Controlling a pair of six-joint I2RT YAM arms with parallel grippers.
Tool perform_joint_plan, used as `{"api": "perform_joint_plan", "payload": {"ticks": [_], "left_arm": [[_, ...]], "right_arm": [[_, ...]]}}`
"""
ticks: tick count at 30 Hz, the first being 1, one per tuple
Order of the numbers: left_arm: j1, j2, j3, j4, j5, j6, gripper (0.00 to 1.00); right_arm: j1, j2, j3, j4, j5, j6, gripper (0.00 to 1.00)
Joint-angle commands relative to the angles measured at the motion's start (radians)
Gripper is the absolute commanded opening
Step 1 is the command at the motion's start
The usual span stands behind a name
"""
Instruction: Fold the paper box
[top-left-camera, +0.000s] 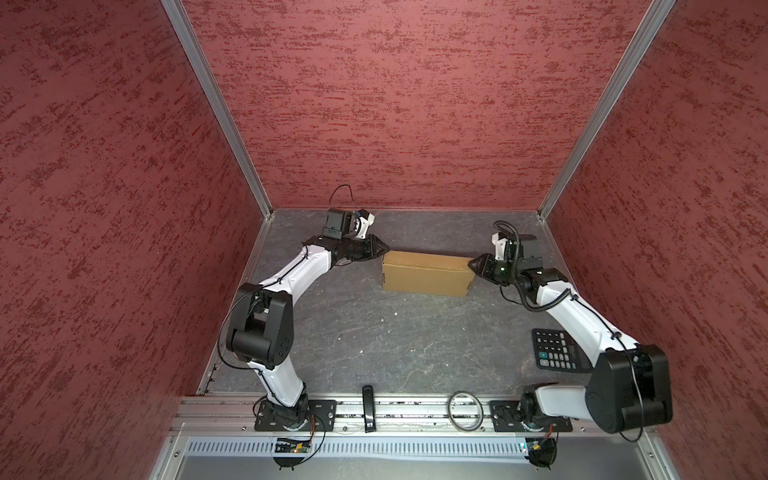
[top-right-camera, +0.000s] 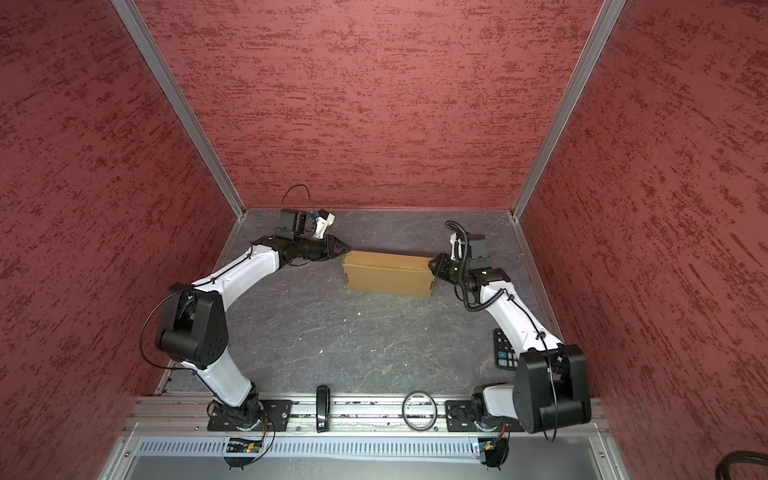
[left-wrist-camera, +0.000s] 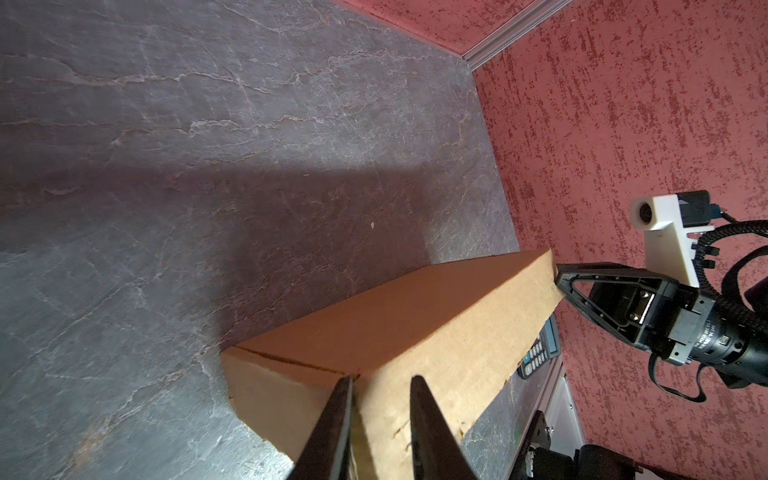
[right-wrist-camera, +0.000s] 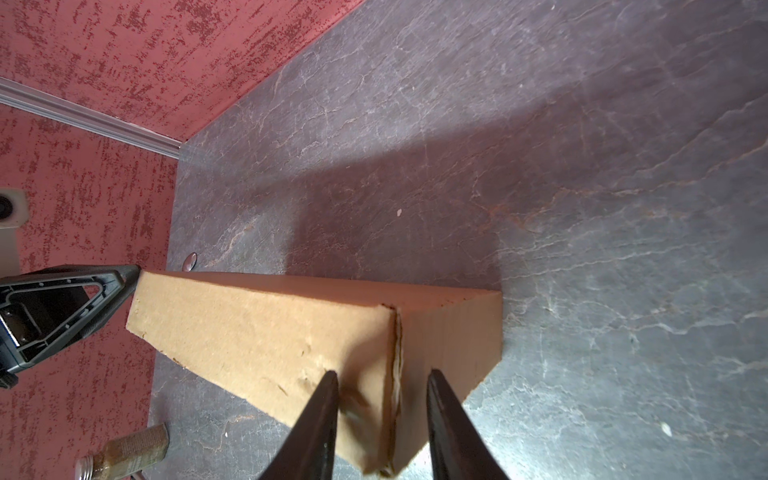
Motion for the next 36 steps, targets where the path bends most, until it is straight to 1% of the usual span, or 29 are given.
{"api": "perform_joint_plan", "payload": {"ticks": [1,10,20,27,36], "left_arm": [[-0.019,-0.020,-0.042,-0.059,-0.034,0.017,0.27],[-0.043,-0.096,-0.108,-0.065,-0.066,0.010,0.27],[-0.064,-0.189,-0.197,-0.054,-0.097,-0.025,0.27],[-0.069,-0.215,-0.209,-0.043,-0.111,-0.043,0.27],[-0.073,-0.243,-0.214,-0.071,-0.113,-0.072,0.27]], "right_arm": [[0.005,-0.035,-0.031,-0.022,0.004,-0.017,0.36],[0.005,-0.081,-0.079,-0.039,0.011,-0.029,0.35],[0.005,-0.147,-0.128,-0.051,0.007,-0.028,0.34],[0.004,-0.199,-0.168,-0.049,-0.024,-0.020,0.35],[0.004,-0.270,-0.194,-0.095,-0.044,-0.021,0.39]]}}
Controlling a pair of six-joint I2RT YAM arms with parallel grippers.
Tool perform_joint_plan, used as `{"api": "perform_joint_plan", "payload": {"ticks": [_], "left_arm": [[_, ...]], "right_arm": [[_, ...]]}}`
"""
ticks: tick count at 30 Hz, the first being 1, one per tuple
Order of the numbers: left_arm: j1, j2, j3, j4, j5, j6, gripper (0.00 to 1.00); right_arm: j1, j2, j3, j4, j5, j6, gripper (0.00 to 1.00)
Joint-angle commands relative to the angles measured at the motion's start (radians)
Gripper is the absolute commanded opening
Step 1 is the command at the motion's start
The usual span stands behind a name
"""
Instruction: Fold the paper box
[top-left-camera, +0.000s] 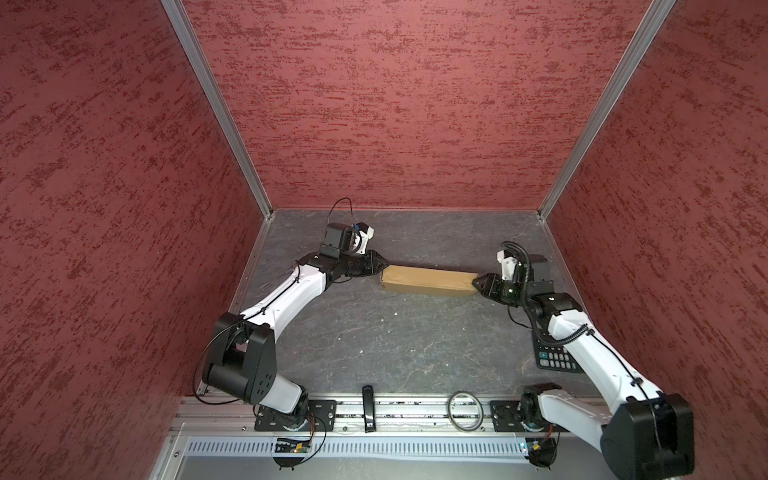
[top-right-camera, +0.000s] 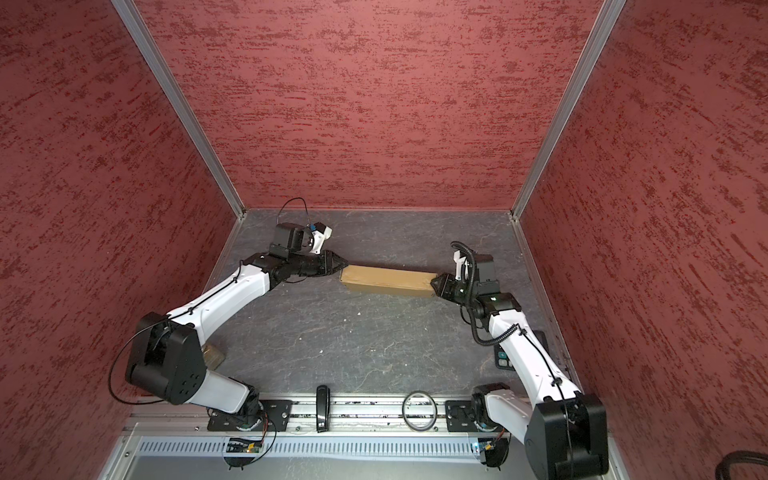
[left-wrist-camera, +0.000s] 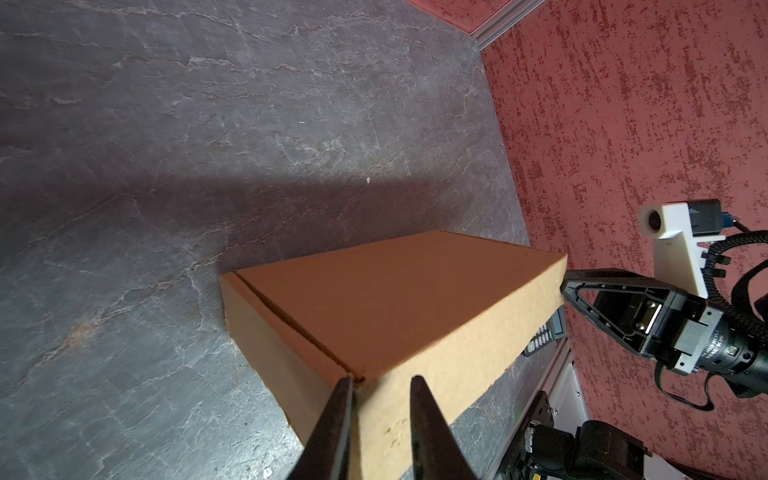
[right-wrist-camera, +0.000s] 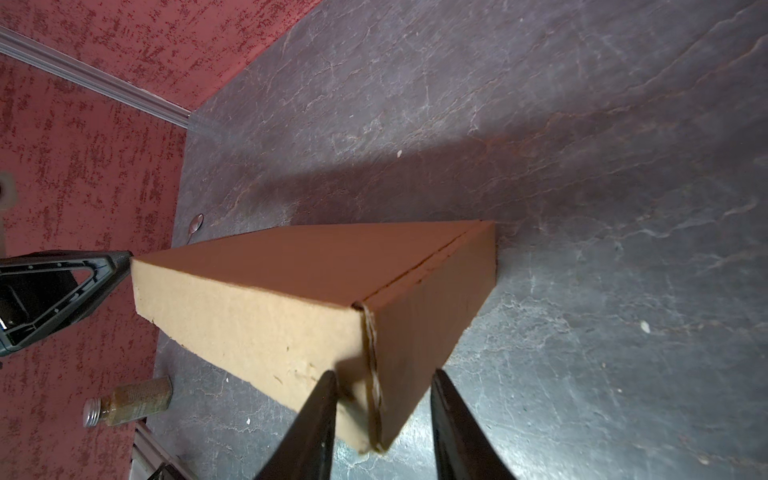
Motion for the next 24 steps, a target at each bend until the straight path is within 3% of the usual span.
{"api": "perform_joint_plan", "payload": {"ticks": [1,24], "left_arm": [[-0.010,-0.033,-0.031,-0.048,-0.018,-0.025,0.27],[-0.048,-0.222,-0.218,-0.059,-0.040,-0.171,0.26]], "right_arm": [[0.003,-0.029,-0.016,-0.035,-0.019,-0.001,0.39],[0.004,-0.147,-0.068,-0.101,-0.056,-0.001,0.42]]}}
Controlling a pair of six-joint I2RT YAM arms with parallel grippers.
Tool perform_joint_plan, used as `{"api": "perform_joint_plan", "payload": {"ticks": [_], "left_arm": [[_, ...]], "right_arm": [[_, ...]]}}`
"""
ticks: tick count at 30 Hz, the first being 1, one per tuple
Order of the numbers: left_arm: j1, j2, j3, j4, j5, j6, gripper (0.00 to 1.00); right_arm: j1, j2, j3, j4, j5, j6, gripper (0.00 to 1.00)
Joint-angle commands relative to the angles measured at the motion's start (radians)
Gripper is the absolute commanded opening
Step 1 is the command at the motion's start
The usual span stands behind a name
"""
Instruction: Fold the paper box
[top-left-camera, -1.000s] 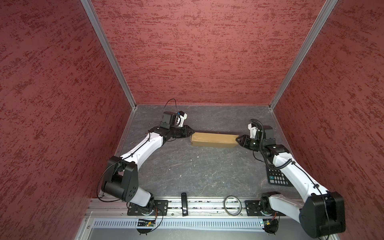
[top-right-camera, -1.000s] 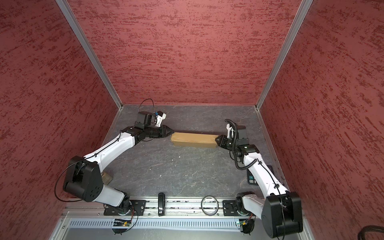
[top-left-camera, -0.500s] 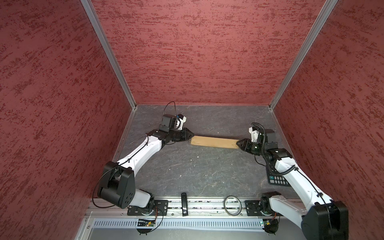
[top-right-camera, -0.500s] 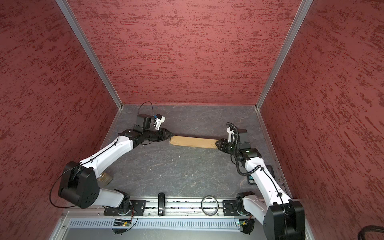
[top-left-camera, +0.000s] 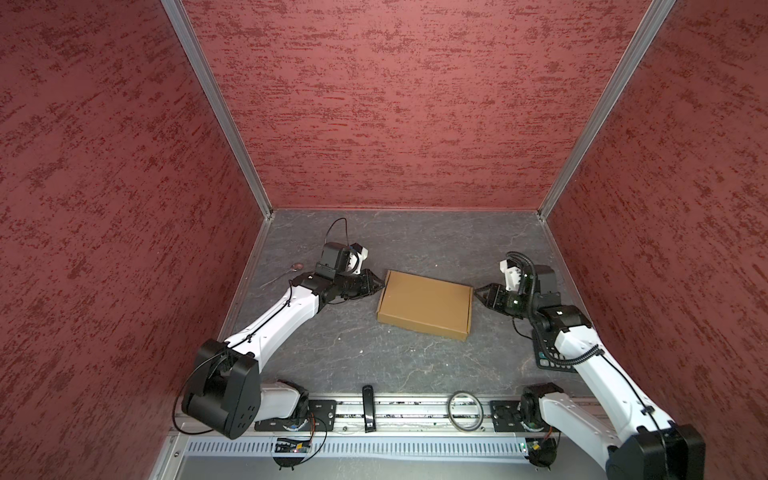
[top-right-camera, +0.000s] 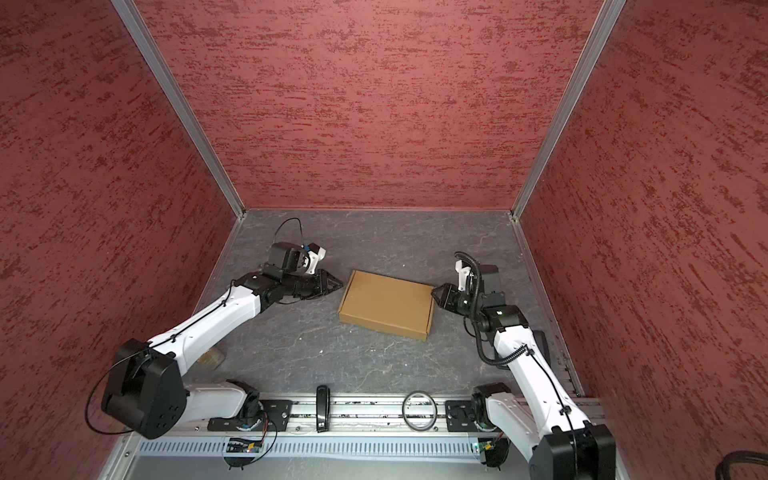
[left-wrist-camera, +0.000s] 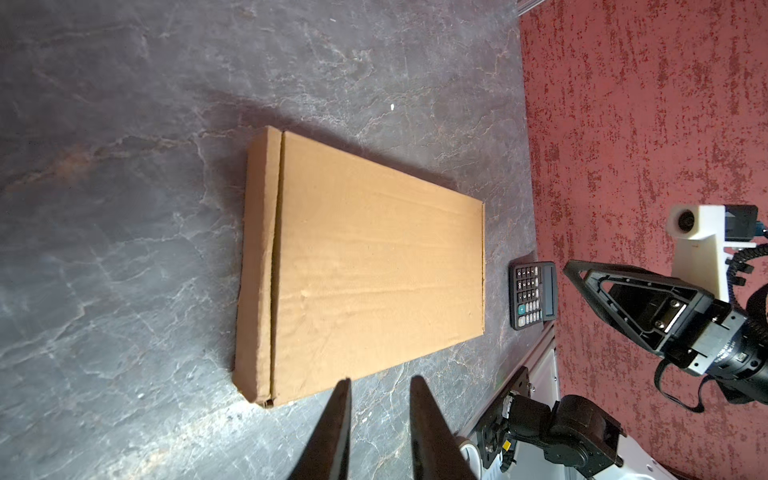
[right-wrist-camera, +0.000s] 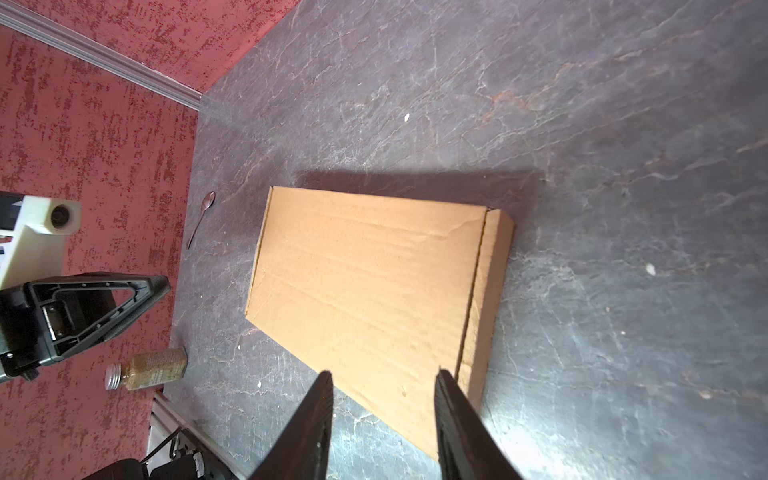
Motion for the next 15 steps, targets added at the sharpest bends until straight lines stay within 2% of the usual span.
{"api": "perform_joint_plan", "payload": {"ticks": [1,7,15], "left_arm": [[-0.009,-0.051,-0.022,-0.021,-0.009,-0.027,0.27],[0.018,-0.077,-0.055,-0.057,-0.049,0.016,0.33],[0.092,0.077,0.001,0.033,-0.012,0.121,0.34]], "right_arm": [[0.003,-0.017,-0.005,-0.019,-0.014,0.004,0.43],[0.004,0.026,-0.038,0.058,-0.011,0.063,0.48],[0.005,0.084,-0.101,0.127,0.013,0.107,0.49]]}}
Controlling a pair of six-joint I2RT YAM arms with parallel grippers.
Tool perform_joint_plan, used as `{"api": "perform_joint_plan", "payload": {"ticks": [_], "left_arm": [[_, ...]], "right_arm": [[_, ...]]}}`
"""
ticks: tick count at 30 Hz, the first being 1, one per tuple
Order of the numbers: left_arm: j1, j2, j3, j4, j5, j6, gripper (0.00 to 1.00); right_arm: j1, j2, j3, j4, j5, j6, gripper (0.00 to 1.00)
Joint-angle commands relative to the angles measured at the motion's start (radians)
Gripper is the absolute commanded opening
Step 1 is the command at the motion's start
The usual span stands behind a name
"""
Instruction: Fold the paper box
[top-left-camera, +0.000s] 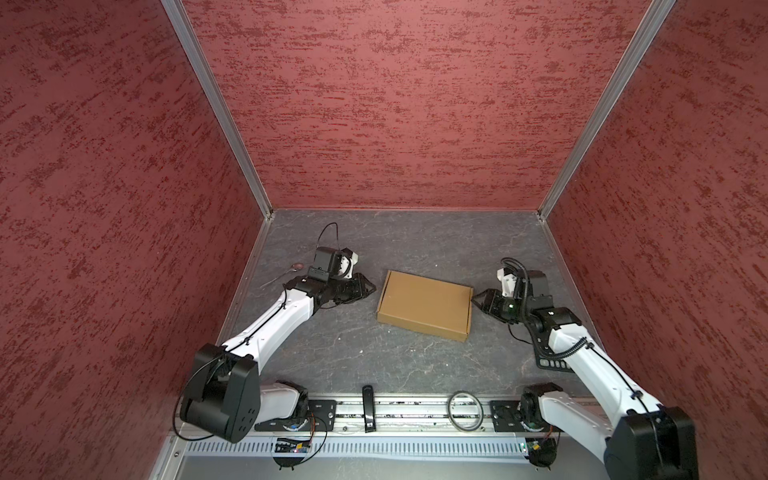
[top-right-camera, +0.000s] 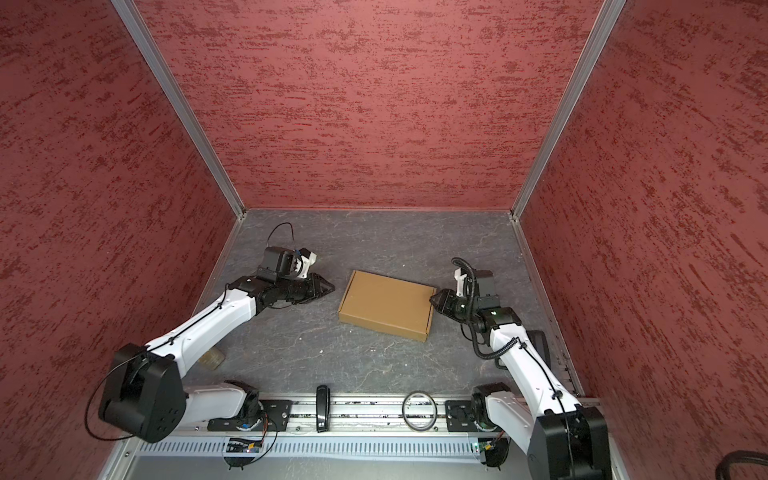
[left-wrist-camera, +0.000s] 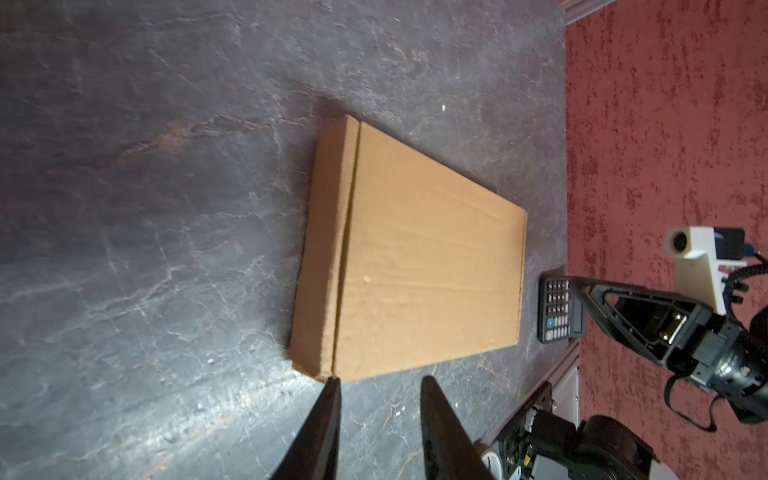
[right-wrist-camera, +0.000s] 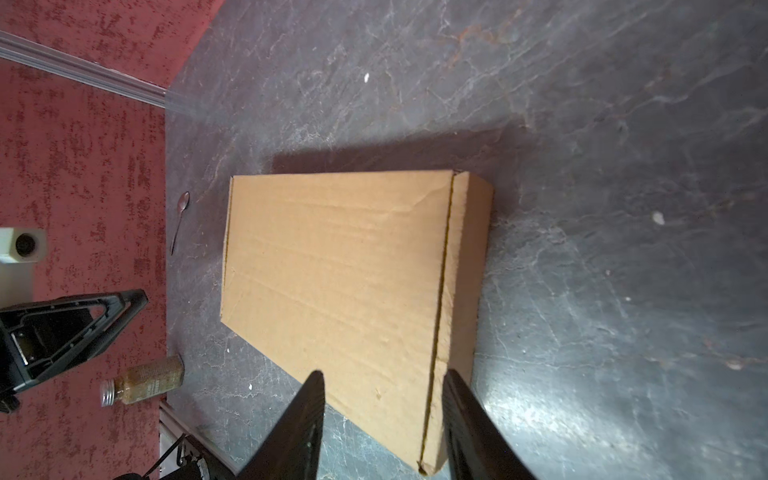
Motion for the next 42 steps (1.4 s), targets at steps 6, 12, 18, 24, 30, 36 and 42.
{"api": "perform_joint_plan", "payload": {"ticks": [6,12,18,24,30,36,42], "left_arm": [[0.010,0.158,0.050,0.177,0.054,0.079,0.35],[-0.003,0.248,0.062,0.247,0.075,0.080,0.35],[-0.015,0.322,0.073,0.292,0.080,0.078,0.35],[-0.029,0.365,0.088,0.316,0.085,0.071,0.35],[-0.049,0.375,0.073,0.337,0.087,0.049,0.34],[-0.058,0.362,0.044,0.346,0.075,0.026,0.31],[-0.058,0.342,0.019,0.336,0.048,0.015,0.30]], "right_arm": [[0.018,0.067,-0.041,0.119,0.012,0.041,0.52],[0.045,0.135,-0.045,0.170,0.013,0.052,0.52],[0.066,0.187,-0.045,0.204,0.027,0.059,0.52],[0.082,0.211,-0.029,0.204,0.040,0.060,0.52],[0.098,0.251,-0.010,0.227,0.029,0.056,0.51],[0.112,0.315,0.051,0.249,0.020,0.048,0.51],[0.115,0.383,0.129,0.248,0.017,0.022,0.51]]}}
